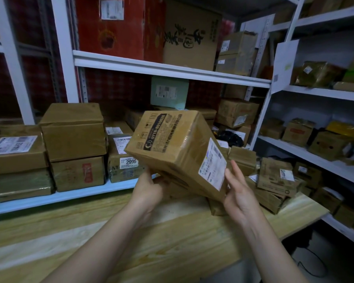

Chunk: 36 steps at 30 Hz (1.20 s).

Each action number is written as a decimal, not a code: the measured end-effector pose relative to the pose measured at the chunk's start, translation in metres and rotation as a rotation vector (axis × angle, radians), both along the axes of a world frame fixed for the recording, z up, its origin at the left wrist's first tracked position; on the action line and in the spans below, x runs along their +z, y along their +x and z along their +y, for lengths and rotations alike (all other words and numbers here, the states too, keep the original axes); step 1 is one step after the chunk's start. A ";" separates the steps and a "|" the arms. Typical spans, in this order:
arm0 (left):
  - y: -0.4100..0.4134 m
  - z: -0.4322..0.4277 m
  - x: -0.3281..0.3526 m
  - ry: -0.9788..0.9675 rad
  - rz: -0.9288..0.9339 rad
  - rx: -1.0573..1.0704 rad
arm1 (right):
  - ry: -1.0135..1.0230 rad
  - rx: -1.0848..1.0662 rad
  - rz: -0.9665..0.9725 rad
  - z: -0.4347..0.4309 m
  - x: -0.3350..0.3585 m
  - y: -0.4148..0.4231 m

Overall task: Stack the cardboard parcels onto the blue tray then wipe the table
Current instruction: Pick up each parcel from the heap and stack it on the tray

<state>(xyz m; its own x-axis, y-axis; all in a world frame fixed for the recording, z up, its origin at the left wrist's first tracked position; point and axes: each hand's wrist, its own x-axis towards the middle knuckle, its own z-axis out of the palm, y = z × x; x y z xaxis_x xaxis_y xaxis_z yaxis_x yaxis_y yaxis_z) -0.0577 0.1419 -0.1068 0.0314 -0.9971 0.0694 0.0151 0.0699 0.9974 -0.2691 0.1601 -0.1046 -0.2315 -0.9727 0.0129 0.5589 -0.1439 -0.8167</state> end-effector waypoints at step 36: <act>0.027 -0.005 0.005 0.085 -0.165 -0.044 | 0.379 -0.018 0.192 -0.033 -0.005 0.048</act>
